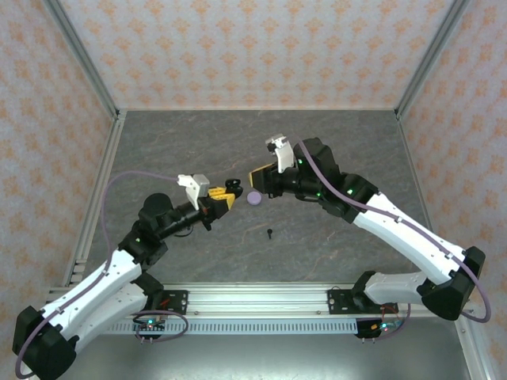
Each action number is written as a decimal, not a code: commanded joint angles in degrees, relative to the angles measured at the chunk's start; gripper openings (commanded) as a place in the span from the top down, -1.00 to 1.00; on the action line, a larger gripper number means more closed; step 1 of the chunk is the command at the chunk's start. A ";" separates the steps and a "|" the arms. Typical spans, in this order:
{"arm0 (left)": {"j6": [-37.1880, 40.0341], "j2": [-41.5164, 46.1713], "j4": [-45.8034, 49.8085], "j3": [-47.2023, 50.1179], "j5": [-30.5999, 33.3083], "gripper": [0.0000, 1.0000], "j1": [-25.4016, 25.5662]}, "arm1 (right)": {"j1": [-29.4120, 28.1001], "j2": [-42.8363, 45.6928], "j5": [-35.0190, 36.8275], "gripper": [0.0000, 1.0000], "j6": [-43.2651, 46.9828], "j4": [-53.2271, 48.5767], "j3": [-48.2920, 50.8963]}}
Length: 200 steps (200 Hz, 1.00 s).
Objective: Insert the wireless bluetooth earbuds into the charging case
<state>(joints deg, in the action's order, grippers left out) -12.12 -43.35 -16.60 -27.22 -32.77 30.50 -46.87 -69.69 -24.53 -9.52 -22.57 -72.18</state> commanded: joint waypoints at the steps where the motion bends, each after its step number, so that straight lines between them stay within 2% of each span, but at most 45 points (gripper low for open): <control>1: 1.75 -1.07 -4.32 -3.28 -1.98 1.00 1.00 | -0.66 -0.68 -2.96 0.54 1.75 3.66 -2.41; 87: 2.69 -3.45 -4.32 -4.95 -2.69 1.00 1.75 | -2.26 -4.48 -3.13 0.54 2.07 4.46 -4.08; 200: 2.72 -3.76 -4.32 -5.30 -2.39 1.00 1.84 | -2.96 -4.48 1.14 0.55 2.68 5.16 -3.30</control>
<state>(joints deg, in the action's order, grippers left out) -10.39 -47.05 -18.46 -30.33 -34.37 31.90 -49.47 -74.89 -26.09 -8.03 -20.05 -74.26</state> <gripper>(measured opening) 0.152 0.228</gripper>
